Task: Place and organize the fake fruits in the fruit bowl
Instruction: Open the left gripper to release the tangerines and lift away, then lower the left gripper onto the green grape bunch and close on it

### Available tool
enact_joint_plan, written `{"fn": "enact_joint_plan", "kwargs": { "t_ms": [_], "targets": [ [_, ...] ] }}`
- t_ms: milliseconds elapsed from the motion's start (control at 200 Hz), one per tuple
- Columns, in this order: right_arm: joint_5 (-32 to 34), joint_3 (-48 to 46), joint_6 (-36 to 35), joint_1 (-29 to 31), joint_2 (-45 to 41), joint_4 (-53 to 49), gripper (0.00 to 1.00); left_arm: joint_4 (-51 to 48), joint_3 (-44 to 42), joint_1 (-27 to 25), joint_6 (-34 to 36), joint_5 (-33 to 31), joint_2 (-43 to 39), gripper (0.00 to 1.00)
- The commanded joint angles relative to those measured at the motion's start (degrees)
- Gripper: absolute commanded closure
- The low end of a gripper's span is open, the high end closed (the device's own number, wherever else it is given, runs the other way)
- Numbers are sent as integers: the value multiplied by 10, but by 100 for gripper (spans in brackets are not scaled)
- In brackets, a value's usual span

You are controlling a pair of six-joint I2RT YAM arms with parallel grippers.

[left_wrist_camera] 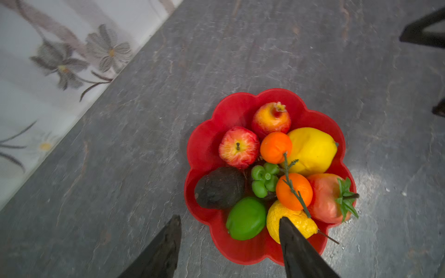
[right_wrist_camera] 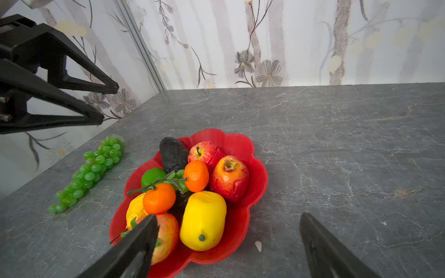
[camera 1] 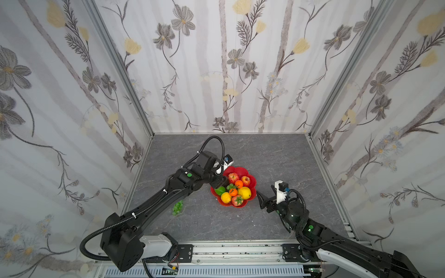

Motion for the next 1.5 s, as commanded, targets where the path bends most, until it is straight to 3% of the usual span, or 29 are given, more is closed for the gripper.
{"fn": "enact_joint_plan", "kwargs": {
  "t_ms": [0,205,420,640,814,1014,1294,1494],
  "targets": [
    [-3,11,28,-1,7,0,8,14,-29,29,-179,-119,-49,28],
    [-20,56,42,0,36,-36,9,-97,-58,153,-359,-155,-109,26],
    [-30,73,37,-2,50,-37,9,-151,-75,284,-457,-146,-72,27],
    [-29,46,29,-1,43,-21,9,-129,-49,354,-436,-157,28,33],
    [-22,33,25,-4,42,-13,9,-130,-10,390,-399,-137,111,43],
    [-33,31,19,-5,64,7,9,-98,8,399,-361,-43,174,40],
    [-43,31,10,-6,79,21,8,-111,35,403,-362,-70,239,51],
    [-46,35,4,-8,94,28,8,-111,40,405,-364,-63,259,51]
  ]
}}
